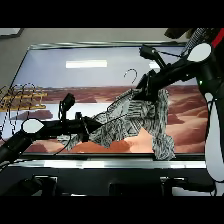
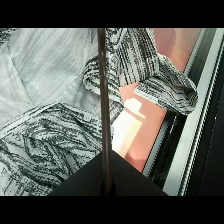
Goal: Fold the clothes and pants, and hang the long-sleeved shirts on hangers.
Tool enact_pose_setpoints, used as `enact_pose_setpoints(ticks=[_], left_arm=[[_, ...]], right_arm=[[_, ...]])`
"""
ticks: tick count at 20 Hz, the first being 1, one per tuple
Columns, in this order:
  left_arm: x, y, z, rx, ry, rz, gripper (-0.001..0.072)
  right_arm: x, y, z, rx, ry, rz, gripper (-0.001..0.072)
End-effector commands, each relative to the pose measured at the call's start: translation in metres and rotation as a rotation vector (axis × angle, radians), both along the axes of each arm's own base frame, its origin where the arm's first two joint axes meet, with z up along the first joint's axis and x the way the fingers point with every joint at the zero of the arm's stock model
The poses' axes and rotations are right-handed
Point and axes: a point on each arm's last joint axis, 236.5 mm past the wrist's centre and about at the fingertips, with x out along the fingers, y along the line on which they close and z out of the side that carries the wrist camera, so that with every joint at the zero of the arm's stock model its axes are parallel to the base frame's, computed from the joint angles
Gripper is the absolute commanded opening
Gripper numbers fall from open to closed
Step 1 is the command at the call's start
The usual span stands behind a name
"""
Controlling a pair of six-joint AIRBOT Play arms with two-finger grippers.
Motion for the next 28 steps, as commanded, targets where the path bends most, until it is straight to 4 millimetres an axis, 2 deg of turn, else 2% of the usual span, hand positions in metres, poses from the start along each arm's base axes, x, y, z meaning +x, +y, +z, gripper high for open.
enact_pose_setpoints(ticks=[1,4,10,11,14,15,17,18,20,22,24,26,28], left_arm=[[0.000,0.000,0.000,-0.001,0.000,0.001,0.0017],[0.000,0.000,0.000,-0.001,0.000,0.001,0.0018],[0.000,0.000,0.000,-0.002,0.003,0.003,0.0026],[0.000,0.000,0.000,-0.002,0.004,0.003,0.0076],[0.008,0.006,0.000,-0.019,0.062,0.057,0.0456],[0.014,0.012,0.000,-0.028,0.089,0.091,0.0537],[0.031,0.030,0.002,-0.056,0.149,0.186,0.0559],[0.039,0.040,0.004,-0.073,0.177,0.236,0.0604],[0.057,0.064,0.009,-0.113,0.224,0.342,0.0605],[0.077,0.098,0.017,-0.185,0.306,0.490,0.0606],[0.096,0.140,0.018,-0.294,0.463,0.680,0.0605],[0.098,0.167,0.004,-0.299,0.564,0.770,0.0605],[0.088,0.162,-0.010,-0.263,0.607,0.748,0.0605]], right_arm=[[-0.006,0.002,-0.002,0.006,0.026,0.029,0.0258],[-0.020,-0.001,-0.003,-0.006,0.062,0.067,0.0037],[-0.032,-0.004,0.010,-0.019,0.040,0.084,0.0026],[-0.035,-0.008,0.012,-0.036,0.030,0.082,0.0025],[-0.037,-0.019,0.018,-0.091,-0.018,0.058,0.0024],[-0.038,-0.023,0.020,-0.107,-0.032,0.052,0.0024],[-0.040,-0.026,0.025,-0.120,-0.049,0.047,0.0024],[-0.041,-0.027,0.026,-0.124,-0.055,0.044,0.0024],[-0.042,-0.030,0.028,-0.140,-0.065,0.034,0.0024],[-0.043,-0.034,0.032,-0.155,-0.080,0.020,0.0024],[-0.044,-0.039,0.037,-0.174,-0.100,-0.006,0.0024],[-0.045,-0.044,0.040,-0.193,-0.110,-0.036,0.0025],[-0.043,-0.047,0.039,-0.205,-0.095,-0.069,0.0025]])
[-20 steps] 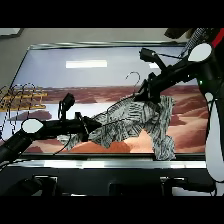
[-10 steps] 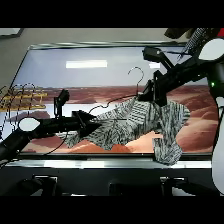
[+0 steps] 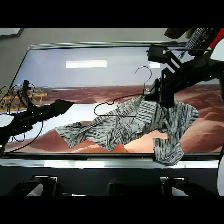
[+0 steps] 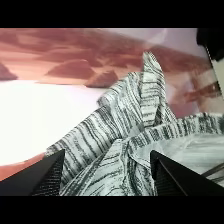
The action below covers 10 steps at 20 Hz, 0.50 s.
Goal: Fold the clothes and pants, and hang the long-sleeved shirts on hangers.
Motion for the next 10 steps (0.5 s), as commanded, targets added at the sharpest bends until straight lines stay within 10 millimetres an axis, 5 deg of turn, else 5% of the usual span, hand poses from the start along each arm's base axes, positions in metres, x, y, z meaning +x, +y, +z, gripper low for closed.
enact_pose_setpoints(ticks=[1,4,10], left_arm=[[-0.009,0.008,-0.023,-0.069,0.178,0.066,0.0605],[-0.025,-0.032,-0.056,-0.112,0.315,0.076,0.0605],[-0.052,-0.145,-0.107,-0.179,0.425,-0.018,0.0605]], right_arm=[[0.004,-0.009,0.000,-0.031,-0.001,-0.071,0.0025],[0.008,-0.008,0.002,-0.021,-0.003,-0.100,0.0025],[0.012,-0.008,0.003,-0.013,-0.008,-0.121,0.0026]])
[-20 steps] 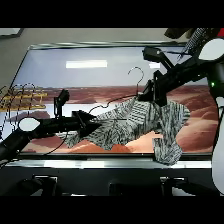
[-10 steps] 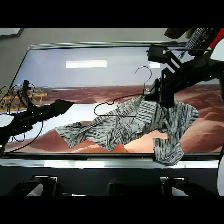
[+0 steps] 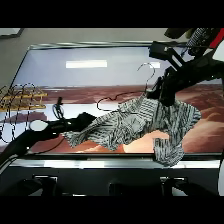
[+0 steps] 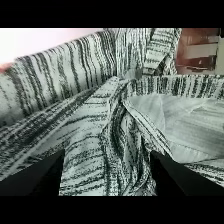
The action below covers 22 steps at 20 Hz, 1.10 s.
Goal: Fold the clothes and pants, and hang the long-sleeved shirts on hangers.
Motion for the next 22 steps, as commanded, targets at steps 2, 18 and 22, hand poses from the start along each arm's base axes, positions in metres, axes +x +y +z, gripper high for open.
enact_pose_setpoints(ticks=[2,18,22], left_arm=[[-0.006,-0.062,-0.027,-0.118,0.058,0.016,0.0605],[0.027,-0.149,-0.046,-0.288,0.110,-0.114,0.0591],[0.029,-0.150,-0.050,-0.286,0.119,-0.103,0.0591]], right_arm=[[0.006,0.000,0.002,0.010,-0.010,-0.036,0.0026],[0.011,0.001,0.004,0.018,-0.022,-0.055,0.0027],[0.011,0.001,0.004,0.019,-0.022,-0.055,0.0027]])
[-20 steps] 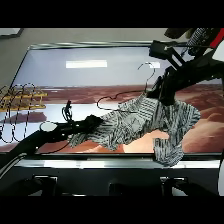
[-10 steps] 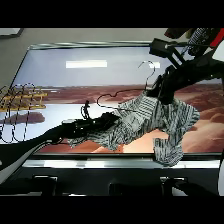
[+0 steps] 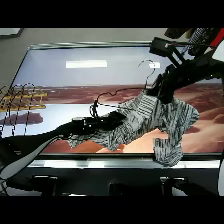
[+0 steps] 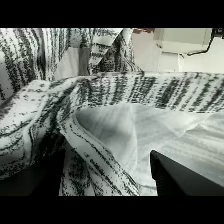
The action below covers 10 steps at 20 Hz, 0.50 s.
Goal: Fold the clothes and pants, and hang the long-sleeved shirts on hangers.
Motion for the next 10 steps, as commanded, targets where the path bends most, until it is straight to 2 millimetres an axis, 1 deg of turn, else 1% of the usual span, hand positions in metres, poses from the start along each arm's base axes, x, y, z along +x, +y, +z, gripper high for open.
enact_pose_setpoints(ticks=[1,4,5,8,10], left_arm=[[0.002,-0.003,-0.003,-0.006,0.021,0.016,0.0590],[0.002,-0.008,-0.005,-0.021,0.047,0.036,0.0585],[0.002,-0.010,-0.006,-0.018,0.051,0.043,0.0573],[0.008,-0.013,-0.012,0.023,0.047,0.081,0.0015],[0.013,-0.013,-0.011,0.035,0.032,0.093,0.0020]], right_arm=[[0.000,0.000,0.001,0.001,-0.004,0.000,0.0027],[0.000,0.000,0.001,0.001,-0.003,0.001,0.0027],[0.000,0.000,0.001,0.001,-0.003,0.000,0.0027],[0.000,0.000,0.001,0.006,0.008,-0.016,0.0027],[-0.001,0.000,0.000,0.006,0.015,-0.019,0.0027]])
